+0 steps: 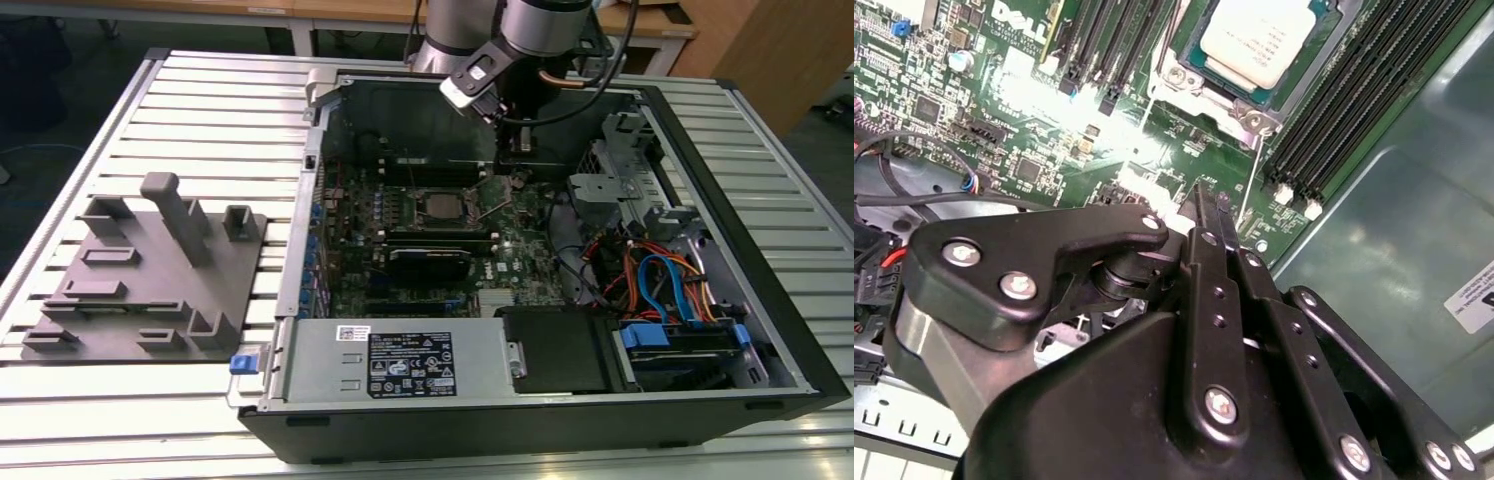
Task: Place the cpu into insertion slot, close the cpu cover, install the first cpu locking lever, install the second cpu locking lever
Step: 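Close the cpu cover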
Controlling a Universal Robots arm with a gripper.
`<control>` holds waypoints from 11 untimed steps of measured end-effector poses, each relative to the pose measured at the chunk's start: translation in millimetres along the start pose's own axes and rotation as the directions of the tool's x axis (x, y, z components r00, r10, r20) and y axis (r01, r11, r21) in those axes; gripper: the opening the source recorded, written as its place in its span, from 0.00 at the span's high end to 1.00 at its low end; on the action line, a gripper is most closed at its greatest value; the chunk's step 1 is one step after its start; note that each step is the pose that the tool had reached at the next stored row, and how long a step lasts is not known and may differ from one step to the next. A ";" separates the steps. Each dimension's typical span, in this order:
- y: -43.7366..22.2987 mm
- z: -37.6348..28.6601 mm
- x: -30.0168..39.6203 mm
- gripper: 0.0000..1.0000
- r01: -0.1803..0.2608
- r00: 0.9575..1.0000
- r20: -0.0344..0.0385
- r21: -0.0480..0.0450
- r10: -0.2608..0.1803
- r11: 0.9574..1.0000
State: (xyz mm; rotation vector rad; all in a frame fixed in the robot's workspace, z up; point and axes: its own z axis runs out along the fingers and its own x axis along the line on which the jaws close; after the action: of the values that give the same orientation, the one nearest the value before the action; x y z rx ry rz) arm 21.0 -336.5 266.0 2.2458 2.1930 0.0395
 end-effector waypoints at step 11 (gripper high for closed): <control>3.6 0.1 0.1 0.90 0.000 1.000 0.000 0.000 0.000 1.000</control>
State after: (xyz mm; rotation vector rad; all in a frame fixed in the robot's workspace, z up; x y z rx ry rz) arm 24.6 -336.5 266.0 2.2460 2.1928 0.0395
